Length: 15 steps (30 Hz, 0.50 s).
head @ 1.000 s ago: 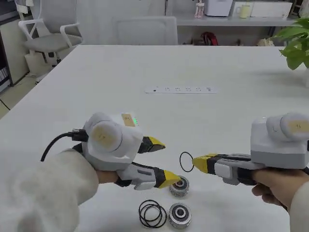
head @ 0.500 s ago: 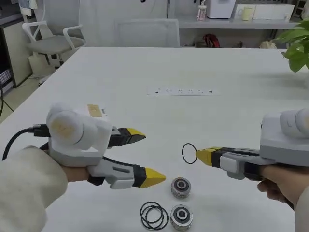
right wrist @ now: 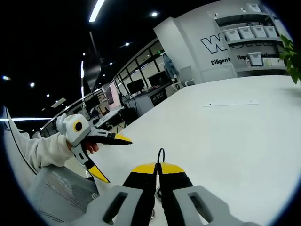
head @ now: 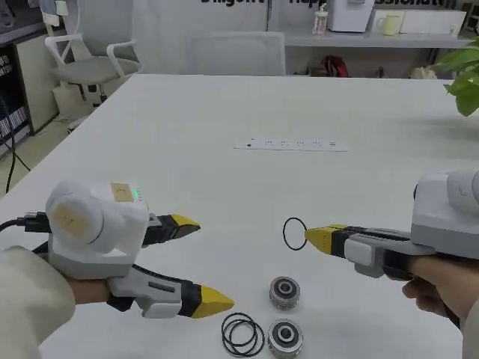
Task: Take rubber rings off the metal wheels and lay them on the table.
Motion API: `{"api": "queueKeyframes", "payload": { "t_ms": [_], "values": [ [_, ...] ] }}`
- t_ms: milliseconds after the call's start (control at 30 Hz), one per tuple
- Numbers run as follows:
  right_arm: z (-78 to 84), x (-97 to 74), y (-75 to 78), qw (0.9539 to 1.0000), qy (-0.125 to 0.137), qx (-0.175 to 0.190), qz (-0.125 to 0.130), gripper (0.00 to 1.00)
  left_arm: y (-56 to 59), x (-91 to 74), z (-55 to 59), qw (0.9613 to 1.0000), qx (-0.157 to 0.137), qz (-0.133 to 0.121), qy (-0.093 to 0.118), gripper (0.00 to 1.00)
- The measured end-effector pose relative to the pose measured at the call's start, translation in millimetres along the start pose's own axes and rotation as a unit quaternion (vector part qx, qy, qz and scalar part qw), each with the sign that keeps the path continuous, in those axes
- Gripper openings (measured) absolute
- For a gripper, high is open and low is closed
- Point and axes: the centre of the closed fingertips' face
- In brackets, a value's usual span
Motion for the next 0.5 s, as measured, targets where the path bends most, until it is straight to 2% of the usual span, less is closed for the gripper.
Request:
{"api": "queueKeyframes", "payload": {
  "t_ms": [200, 333, 500],
  "values": [
    [2.8, 2.2, -7.6, 0.9999, -0.005, 0.0, -0.012, 0.0, 7.5, 0.4, 4.8, 0.9998, 0.01, 0.014, -0.011, 0.77],
    [6.3, 4.7, -11.0, 0.9998, -0.011, -0.002, -0.017, 0.0, 8.4, 1.4, 11.4, 0.9995, 0.012, 0.02, -0.02, 0.79],
    [17.2, 10.3, -17.9, 0.999, -0.031, -0.007, -0.03, 0.0, 11.1, 2.3, 17.2, 0.9992, 0.008, 0.031, -0.025, 0.81]
  ]
}}
Point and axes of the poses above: the centre of the closed fingertips' face, and the gripper's own axes: x roughly forward along the fingers, y roughly to its right, z roughly out of its underside, and after that the axes turned 9 degrees about x, right-handed
